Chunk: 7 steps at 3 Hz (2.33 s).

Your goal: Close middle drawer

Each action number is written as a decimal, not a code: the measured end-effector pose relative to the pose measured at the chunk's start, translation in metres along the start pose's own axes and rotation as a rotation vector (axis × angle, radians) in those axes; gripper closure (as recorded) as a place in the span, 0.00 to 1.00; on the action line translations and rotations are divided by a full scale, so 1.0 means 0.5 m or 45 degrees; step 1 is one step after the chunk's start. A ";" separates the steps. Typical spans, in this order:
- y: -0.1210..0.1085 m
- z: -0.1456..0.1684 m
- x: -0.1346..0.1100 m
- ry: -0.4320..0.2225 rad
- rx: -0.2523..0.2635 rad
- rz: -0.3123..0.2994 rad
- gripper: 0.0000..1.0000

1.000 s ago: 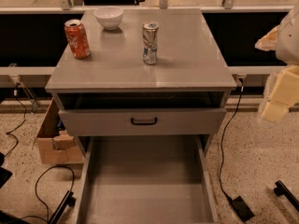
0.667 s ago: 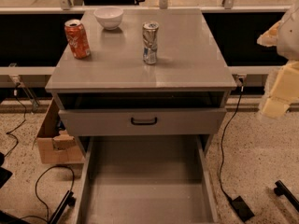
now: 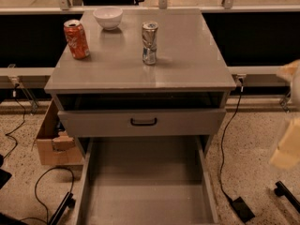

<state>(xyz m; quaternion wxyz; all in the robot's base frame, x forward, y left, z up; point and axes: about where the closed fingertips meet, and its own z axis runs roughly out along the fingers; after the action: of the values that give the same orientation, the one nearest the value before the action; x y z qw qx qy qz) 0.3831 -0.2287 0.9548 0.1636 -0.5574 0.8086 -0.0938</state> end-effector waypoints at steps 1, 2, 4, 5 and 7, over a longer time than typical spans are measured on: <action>0.102 0.025 0.063 0.012 0.025 0.110 0.00; 0.209 0.081 0.114 -0.038 0.005 0.227 0.00; 0.407 0.243 0.195 -0.052 -0.214 0.397 0.00; 0.403 0.272 0.178 -0.042 -0.205 0.391 0.00; 0.586 0.536 0.095 -0.073 -0.474 0.370 0.41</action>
Offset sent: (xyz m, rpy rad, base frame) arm -0.2319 -0.0268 -0.3116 0.2240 0.3656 -0.3022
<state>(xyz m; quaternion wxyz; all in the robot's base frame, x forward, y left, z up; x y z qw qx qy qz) 0.2115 -0.1592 0.6006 0.0926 -0.4580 0.8788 0.0971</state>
